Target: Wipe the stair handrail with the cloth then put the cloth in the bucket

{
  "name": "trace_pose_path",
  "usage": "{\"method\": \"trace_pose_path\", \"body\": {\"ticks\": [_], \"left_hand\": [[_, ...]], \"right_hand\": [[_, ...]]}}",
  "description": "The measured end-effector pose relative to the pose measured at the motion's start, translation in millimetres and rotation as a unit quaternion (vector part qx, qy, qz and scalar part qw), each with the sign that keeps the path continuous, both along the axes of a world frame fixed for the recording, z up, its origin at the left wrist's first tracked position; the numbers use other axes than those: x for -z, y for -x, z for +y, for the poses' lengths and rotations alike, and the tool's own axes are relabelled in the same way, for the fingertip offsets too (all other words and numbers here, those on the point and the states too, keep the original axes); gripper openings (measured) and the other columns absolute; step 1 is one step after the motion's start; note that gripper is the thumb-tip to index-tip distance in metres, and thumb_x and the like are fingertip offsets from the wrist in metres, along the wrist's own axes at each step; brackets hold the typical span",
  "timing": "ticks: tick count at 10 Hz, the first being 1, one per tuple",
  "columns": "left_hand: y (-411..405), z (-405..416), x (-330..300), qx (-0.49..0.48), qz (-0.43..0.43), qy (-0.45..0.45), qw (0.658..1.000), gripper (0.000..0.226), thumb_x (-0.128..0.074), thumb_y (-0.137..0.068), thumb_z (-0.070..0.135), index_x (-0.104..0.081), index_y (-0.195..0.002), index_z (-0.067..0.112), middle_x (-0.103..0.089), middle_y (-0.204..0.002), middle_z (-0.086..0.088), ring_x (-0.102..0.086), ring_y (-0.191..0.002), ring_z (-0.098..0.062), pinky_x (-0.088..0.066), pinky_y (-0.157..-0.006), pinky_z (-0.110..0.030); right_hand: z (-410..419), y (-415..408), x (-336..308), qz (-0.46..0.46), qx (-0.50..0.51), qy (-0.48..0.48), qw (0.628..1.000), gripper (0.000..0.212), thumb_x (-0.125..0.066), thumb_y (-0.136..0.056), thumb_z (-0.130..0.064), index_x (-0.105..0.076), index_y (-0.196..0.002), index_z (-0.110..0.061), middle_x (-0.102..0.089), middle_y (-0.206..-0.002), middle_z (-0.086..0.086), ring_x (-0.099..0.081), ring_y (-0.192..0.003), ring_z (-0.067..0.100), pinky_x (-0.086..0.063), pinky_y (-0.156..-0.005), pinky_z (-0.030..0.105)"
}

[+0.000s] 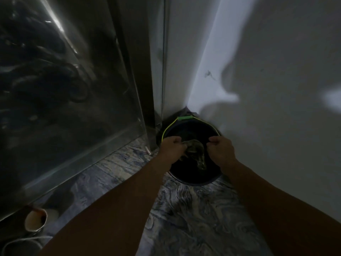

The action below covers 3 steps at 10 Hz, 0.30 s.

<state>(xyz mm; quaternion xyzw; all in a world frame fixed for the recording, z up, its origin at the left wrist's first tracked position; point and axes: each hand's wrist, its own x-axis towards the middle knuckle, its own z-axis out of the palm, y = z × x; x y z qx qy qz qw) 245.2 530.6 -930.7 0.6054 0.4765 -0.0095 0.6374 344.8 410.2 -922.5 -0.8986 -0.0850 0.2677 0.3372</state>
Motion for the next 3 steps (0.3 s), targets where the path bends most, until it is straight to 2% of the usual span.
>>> {"method": "trace_pose_path", "body": {"ticks": [1, 2, 3], "left_hand": [[14, 6, -6, 0.018, 0.024, -0.001, 1.0, 0.042, -0.068, -0.081, 0.005, -0.057, -0.121, -0.003, -0.062, -0.113, -0.021, -0.055, -0.091, -0.021, -0.045, -0.073, -0.025], [32, 14, -26, 0.033, 0.035, -0.004, 0.999, 0.04, -0.066, -0.083, 0.005, -0.057, -0.121, -0.005, -0.06, -0.105, -0.018, -0.055, -0.086, -0.021, -0.043, -0.072, -0.026], [53, 21, -48, 0.054, 0.046, 0.0, 0.997, 0.039, -0.067, -0.083, 0.009, -0.059, -0.119, -0.004, -0.061, -0.106, -0.018, -0.056, -0.081, -0.018, -0.045, -0.06, -0.023]], "right_hand": [[-10, 7, -4, 0.013, -0.015, 0.025, 0.999, 0.032, -0.056, -0.089, -0.011, -0.059, -0.12, -0.003, -0.062, -0.119, 0.022, -0.06, -0.104, 0.038, -0.05, -0.092, 0.041], [-25, 20, -23, 0.028, -0.022, 0.049, 0.998, 0.027, -0.054, -0.088, -0.005, -0.063, -0.114, -0.004, -0.064, -0.116, 0.019, -0.06, -0.104, 0.036, -0.049, -0.084, 0.036], [-42, 32, -50, 0.018, 0.016, 0.053, 0.998, 0.024, -0.057, -0.087, -0.006, -0.064, -0.11, -0.003, -0.065, -0.116, 0.02, -0.06, -0.106, 0.036, -0.047, -0.089, 0.032]]}}
